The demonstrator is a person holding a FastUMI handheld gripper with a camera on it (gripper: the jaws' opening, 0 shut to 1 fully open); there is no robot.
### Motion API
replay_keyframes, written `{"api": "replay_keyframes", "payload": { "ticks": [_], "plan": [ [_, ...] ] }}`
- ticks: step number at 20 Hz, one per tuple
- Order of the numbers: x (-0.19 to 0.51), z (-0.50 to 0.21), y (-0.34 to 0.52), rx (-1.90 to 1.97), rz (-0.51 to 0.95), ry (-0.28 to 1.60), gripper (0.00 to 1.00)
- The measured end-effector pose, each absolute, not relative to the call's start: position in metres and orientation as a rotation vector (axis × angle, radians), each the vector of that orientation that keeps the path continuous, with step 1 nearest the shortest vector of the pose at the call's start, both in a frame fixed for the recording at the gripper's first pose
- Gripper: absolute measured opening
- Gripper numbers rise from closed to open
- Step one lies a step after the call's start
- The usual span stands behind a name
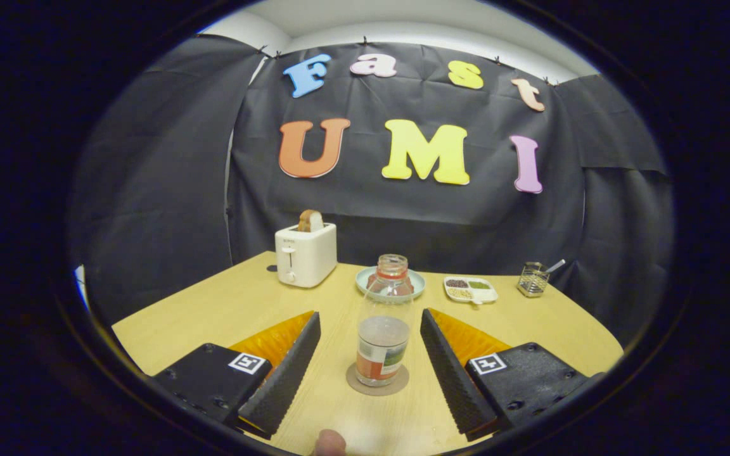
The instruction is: Take the bottle from table, then pour the juice into the cup, finally place the bottle on the coaster
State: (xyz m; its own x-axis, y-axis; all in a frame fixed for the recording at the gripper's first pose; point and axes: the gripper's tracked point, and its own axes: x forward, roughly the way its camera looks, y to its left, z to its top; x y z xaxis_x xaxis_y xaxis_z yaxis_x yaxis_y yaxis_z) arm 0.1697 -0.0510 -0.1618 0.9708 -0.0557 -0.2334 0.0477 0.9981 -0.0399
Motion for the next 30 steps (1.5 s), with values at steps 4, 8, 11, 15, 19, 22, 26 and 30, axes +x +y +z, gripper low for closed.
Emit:
{"api": "replay_keyframes", "payload": {
  "ticks": [4, 8, 11, 15, 19, 22, 26, 30],
  "plan": [
    [0.138, -0.109, -0.037, -0.016, -0.015, 0.173, 1.0],
    [0.097, -0.05, -0.04, -0.006, -0.023, 0.08, 1.0],
    [0.07, -0.014, -0.047, 0.028, -0.035, 0.03, 1.0],
    [0.042, 0.016, -0.061, 0.053, -0.055, -0.023, 1.0],
    [0.012, 0.023, -0.065, 0.06, -0.051, -0.032, 1.0],
    [-0.007, 0.026, -0.055, 0.077, -0.019, -0.031, 1.0],
    [-0.029, 0.027, -0.044, 0.068, 0.021, -0.041, 1.0],
    [-0.04, 0.025, -0.035, 0.066, 0.044, -0.036, 1.0]
  ]
}}
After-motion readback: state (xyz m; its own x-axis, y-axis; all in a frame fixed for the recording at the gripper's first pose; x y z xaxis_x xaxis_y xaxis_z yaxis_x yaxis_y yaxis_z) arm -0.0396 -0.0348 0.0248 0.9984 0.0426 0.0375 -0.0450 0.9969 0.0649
